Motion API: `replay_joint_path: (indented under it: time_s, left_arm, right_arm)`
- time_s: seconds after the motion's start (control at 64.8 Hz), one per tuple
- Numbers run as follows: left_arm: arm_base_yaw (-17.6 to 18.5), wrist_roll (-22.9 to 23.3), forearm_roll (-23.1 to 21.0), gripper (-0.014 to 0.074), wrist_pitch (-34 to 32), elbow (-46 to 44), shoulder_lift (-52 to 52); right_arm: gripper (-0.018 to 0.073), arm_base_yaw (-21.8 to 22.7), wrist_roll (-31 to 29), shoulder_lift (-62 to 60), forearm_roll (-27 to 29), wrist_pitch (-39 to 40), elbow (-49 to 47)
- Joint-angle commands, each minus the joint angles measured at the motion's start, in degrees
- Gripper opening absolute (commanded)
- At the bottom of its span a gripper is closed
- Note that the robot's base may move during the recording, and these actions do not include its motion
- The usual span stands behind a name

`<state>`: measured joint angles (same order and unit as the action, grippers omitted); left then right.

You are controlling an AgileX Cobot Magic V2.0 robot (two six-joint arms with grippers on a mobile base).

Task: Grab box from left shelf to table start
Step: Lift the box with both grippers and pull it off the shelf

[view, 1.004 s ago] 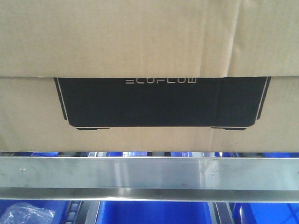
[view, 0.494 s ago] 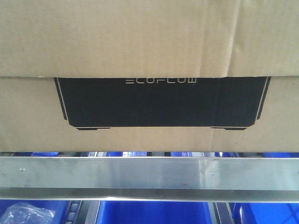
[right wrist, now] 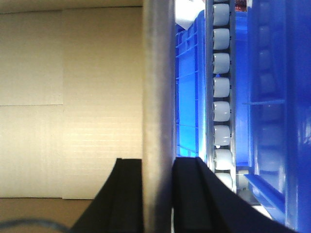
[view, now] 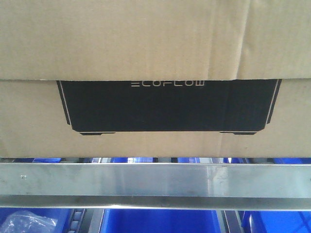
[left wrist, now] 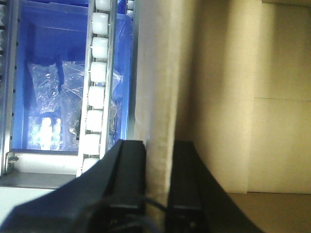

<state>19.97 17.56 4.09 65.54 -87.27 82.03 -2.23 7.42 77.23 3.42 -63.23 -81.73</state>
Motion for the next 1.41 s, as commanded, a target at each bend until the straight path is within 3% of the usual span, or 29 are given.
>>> replay_joint_path:
  time_s: [0.0, 0.232, 0.34, 0.479, 0.587, 0.834, 0.973, 1.266, 1.39]
  left_arm:
    - [0.1, 0.5, -0.7, -0.0102, -2.2, -1.8, -2.6]
    - [0.4, 5.5, 1.7, -0.0102, -0.9, -1.8, -7.9]
    - [3.5, 5.8, 2.9, -0.0102, -0.8, -1.4, -9.4]
    - [10.3, 12.7, 11.4, -0.0102, 1.8, -0.2, -10.7]
    - [14.3, 14.7, 13.4, -0.0102, 2.5, 0.0, -11.7]
    - [16.2, 16.0, 14.5, -0.0102, 3.8, 0.0, -15.0]
    - [16.2, 16.0, 15.2, -0.0102, 3.8, 1.9, -17.8]
    - [16.2, 17.1, 12.9, -0.0102, 2.6, 9.2, -23.5]
    - [16.2, 17.1, 12.1, -0.0102, 2.4, 12.2, -25.5]
  right_arm:
    - [0.0056, -0.5, 0.0, -1.9, 2.9, 4.8, -2.1]
    - [0.0056, -0.6, 0.2, -6.8, 2.9, 5.4, -2.0]
    - [0.0056, -0.6, 0.2, -8.8, 2.9, 5.1, -1.9]
    - [0.0056, -0.6, 0.2, -11.6, 2.9, 3.7, -1.7]
    - [0.0056, -0.6, 0.2, -15.3, 2.9, 5.0, 1.2]
    - [0.0057, -1.1, 1.1, -25.9, 4.1, 7.3, 10.8]
    - [0.0057, -7.7, 3.2, -28.1, 3.1, 8.8, 12.5]
    - [0.0057, -23.3, 15.1, -28.2, -16.0, 7.5, 12.5]
    - [0.0057, -27.3, 19.3, -28.2, -22.9, 4.2, 12.5]
